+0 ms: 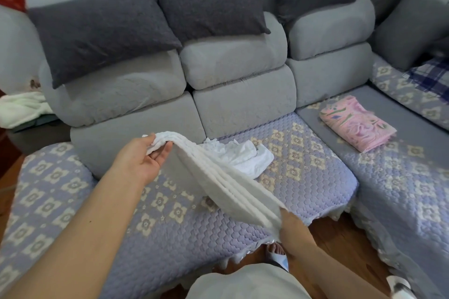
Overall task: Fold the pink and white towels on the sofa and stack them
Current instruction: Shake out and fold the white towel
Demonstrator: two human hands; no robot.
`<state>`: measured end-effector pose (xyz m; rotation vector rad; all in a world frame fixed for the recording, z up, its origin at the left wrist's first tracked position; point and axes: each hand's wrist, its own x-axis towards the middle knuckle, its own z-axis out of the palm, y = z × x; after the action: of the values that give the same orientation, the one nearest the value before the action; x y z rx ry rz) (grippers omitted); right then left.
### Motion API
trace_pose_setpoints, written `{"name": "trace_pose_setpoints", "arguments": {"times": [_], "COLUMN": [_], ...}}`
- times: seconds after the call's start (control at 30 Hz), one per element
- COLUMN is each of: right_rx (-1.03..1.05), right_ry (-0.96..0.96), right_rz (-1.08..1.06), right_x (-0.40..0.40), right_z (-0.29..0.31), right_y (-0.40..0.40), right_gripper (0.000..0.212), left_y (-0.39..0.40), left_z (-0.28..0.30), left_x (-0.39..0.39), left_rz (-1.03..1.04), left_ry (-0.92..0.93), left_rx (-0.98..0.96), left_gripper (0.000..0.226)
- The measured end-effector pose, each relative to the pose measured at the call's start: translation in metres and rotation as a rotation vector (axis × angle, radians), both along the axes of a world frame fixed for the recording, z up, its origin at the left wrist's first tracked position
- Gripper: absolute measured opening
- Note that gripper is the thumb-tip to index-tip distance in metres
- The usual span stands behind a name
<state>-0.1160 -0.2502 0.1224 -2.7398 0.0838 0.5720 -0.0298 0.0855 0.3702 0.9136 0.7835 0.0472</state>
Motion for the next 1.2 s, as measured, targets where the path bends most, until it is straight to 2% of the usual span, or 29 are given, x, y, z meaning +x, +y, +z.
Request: {"name": "trace_pose_setpoints", "arguments": {"times": [0.07, 0.1, 0.2, 0.27, 0.33, 0.4, 0.47, 0.57, 0.6, 0.63, 0.7, 0.77, 0.83, 0.87, 0.93, 1.03, 1.1, 1.13, 1.2], "right_rx": [0.039, 0.04, 0.06, 0.068, -0.009, -0.009, 0.206, 0.801, 0.916, 0.946, 0.789, 0.457, 0.171, 0.09, 0.064, 0.216, 0.56, 0.802, 1.28], "right_ry": [-0.033, -0.035, 0.027, 0.059, 0.022, -0.05, -0.055, 0.068, 0.113, 0.145, 0.132, 0.015, -0.147, -0.24, -0.444, -0.733, -0.86, -0.898, -0.915], "right_rz": [-0.213, -0.288, -0.513, -0.627, -0.665, -0.667, -0.616, -0.733, -0.771, -0.789, -0.816, -0.764, -0.625, -0.547, -0.435, -0.387, -0.52, -0.601, -0.679], "right_x": [0.007, 0.01, 0.016, 0.018, 0.017, 0.019, 0.024, 0.034, 0.039, 0.046, 0.066, 0.09, 0.109, 0.119, 0.143, 0.194, 0.237, 0.257, 0.287], "right_z": [0.005, 0.006, 0.007, 0.009, 0.012, 0.015, 0.02, 0.04, 0.048, 0.054, 0.058, 0.069, 0.095, 0.112, 0.16, 0.279, 0.376, 0.427, 0.514], "right_y": [-0.007, -0.012, -0.03, -0.037, -0.04, -0.044, -0.047, -0.051, -0.052, -0.053, -0.051, -0.047, -0.039, -0.036, -0.029, -0.026, -0.031, -0.035, -0.043], "right_gripper": [0.025, 0.023, 0.039, 0.041, 0.042, 0.033, 0.019, 0.016, 0.017, 0.017, 0.012, 0.006, 0.007, 0.007, 0.012, 0.027, 0.039, 0.037, 0.016], "left_y": [0.003, 0.006, 0.016, 0.022, 0.025, 0.029, 0.038, 0.062, 0.071, 0.077, 0.081, 0.076, 0.07, 0.069, 0.076, 0.089, 0.088, 0.082, 0.066], "left_z": [-0.003, -0.005, -0.016, -0.027, -0.041, -0.054, -0.068, -0.086, -0.091, -0.095, -0.098, -0.094, -0.082, -0.073, -0.042, 0.048, 0.136, 0.182, 0.26], "left_x": [-0.003, -0.005, -0.014, -0.023, -0.032, -0.042, -0.05, -0.065, -0.07, -0.073, -0.075, -0.07, -0.06, -0.053, -0.03, 0.021, 0.051, 0.061, 0.073], "left_rz": [0.01, 0.014, 0.002, -0.02, -0.047, -0.056, -0.032, 0.059, 0.092, 0.113, 0.106, 0.095, 0.124, 0.149, 0.184, 0.132, 0.104, 0.097, 0.098], "left_ry": [0.0, 0.001, 0.024, 0.034, 0.042, 0.043, 0.054, 0.128, 0.155, 0.175, 0.179, 0.144, 0.076, 0.046, -0.007, -0.18, -0.389, -0.513, -0.712], "left_rx": [-0.007, -0.01, 0.02, 0.046, 0.071, 0.106, 0.158, 0.172, 0.152, 0.131, 0.099, 0.09, 0.063, 0.038, -0.01, -0.001, 0.02, 0.029, 0.08], "left_gripper": [0.009, 0.008, 0.008, 0.007, 0.007, 0.009, 0.012, 0.013, 0.014, 0.014, 0.011, 0.009, 0.009, 0.011, 0.017, 0.021, 0.022, 0.023, 0.022]}}
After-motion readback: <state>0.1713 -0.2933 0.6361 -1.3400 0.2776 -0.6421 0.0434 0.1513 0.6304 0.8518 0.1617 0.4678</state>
